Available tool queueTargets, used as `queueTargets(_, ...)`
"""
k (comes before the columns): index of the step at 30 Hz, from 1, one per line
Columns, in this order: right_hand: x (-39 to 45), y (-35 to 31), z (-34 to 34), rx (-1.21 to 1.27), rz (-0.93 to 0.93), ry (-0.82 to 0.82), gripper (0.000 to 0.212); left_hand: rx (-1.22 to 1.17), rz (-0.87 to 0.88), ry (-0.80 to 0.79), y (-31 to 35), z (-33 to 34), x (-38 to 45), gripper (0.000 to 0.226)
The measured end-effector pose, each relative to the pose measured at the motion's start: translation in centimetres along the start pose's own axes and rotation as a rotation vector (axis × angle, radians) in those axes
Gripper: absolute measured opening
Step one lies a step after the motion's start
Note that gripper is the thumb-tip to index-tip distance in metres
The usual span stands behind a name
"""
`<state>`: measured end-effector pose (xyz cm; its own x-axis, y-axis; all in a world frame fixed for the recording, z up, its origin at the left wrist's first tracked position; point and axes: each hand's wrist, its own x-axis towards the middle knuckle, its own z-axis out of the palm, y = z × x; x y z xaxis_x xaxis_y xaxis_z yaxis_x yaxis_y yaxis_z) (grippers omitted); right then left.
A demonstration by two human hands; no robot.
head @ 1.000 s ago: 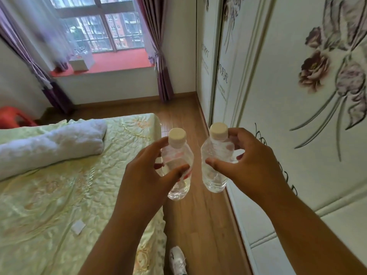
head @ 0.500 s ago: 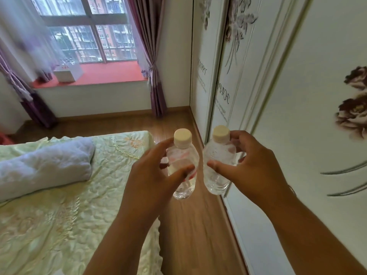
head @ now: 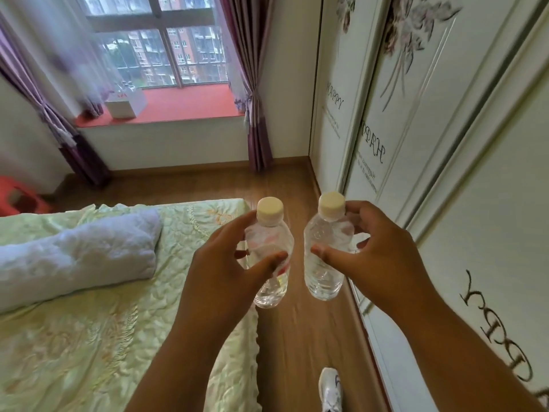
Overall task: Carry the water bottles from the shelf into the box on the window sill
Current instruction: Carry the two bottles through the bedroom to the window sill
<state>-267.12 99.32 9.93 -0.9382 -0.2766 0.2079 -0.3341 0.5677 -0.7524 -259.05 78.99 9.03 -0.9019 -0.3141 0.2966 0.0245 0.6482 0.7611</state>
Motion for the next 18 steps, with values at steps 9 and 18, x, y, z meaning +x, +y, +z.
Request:
queueTargets(9,12.3,2.6,0.4,0.055,-0.06,-0.081,0.07,0.059,-0.042,0.07,0.0,2.9,9.7,0.075)
queueTargets(18,23.6,4.8,-1.1,0.06,-0.163,-0.099,0.072,0.068,-0.033,0.196,1.2,7.1,19.0,0.073)
